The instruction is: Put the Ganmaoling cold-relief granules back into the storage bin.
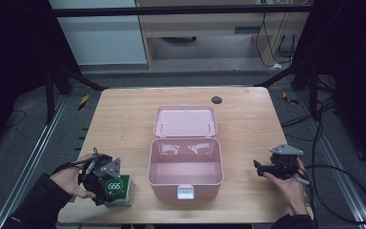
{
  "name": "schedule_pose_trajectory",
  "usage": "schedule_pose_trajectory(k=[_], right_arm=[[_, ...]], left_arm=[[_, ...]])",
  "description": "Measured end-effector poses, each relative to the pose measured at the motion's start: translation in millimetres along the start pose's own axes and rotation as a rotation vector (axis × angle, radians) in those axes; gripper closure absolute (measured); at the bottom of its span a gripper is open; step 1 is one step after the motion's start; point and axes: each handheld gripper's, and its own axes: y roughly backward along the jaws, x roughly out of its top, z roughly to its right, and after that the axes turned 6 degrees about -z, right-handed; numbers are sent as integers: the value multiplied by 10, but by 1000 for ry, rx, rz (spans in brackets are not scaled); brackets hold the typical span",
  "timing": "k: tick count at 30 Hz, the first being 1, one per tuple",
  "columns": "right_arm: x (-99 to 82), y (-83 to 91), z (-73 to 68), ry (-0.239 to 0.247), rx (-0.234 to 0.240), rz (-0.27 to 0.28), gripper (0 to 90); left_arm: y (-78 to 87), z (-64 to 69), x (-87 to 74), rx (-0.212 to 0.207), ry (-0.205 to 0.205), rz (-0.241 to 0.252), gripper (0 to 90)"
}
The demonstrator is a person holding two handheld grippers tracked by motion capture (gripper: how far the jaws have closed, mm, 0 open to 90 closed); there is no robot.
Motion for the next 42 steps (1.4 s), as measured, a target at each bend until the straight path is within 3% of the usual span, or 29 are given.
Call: schedule_pose_trajectory(k=[21,42], right_arm=[[-6,-24,-11,11,-3,-28,46],[-12,-51,-21,32,-2,-43,45]], left_arm=[[-184,-7,31,-9,-50,-45,75],[-376,-50,15,-32,-54,-55,87]])
